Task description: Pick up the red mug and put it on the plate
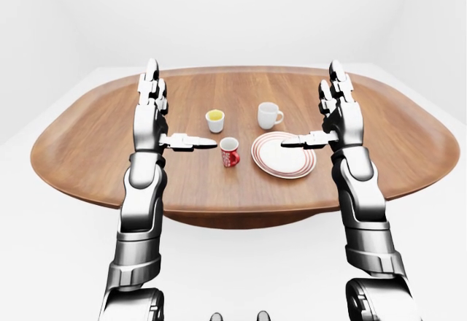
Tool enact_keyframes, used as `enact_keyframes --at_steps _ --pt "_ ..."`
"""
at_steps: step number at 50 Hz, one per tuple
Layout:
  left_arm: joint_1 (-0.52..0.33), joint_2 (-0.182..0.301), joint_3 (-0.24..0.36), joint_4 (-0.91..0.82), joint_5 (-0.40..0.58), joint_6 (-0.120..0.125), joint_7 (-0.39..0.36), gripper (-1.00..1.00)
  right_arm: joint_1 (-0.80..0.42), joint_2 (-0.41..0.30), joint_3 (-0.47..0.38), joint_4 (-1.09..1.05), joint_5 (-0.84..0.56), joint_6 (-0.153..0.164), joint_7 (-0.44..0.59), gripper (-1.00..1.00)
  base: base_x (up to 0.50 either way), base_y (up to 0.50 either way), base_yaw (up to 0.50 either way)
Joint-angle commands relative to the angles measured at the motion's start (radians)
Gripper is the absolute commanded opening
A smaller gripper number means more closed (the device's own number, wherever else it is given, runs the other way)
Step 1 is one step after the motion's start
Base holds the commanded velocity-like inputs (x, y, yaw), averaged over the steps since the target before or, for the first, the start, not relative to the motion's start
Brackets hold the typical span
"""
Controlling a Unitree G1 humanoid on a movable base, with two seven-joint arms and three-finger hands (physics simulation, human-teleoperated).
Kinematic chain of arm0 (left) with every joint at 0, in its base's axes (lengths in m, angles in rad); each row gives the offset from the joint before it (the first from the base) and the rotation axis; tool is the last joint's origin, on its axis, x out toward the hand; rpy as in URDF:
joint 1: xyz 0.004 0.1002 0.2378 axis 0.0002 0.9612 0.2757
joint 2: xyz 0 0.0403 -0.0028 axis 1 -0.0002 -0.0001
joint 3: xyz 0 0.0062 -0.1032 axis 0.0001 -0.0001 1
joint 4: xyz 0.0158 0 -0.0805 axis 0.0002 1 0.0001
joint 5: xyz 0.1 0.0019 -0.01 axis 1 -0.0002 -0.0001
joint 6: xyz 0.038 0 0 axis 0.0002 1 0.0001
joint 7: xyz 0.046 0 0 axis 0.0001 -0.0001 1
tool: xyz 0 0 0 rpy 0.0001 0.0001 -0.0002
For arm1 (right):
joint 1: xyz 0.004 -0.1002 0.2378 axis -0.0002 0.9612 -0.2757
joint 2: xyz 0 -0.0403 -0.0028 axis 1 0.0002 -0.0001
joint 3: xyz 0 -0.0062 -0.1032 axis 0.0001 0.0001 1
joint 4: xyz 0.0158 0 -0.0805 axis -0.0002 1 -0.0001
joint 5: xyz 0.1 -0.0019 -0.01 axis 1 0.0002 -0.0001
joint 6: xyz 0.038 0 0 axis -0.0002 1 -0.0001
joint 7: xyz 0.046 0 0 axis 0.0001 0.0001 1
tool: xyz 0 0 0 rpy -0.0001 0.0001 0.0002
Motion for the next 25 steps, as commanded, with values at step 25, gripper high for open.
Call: enact_keyframes --at_steps 25 --pt "0.008 0.003 0.005 -0.009 -0.003 0.0 0.002 1.0 0.008 0.003 0.001 -0.014 0.0 0.0 0.005 1.0 0.18 0.0 0.0"
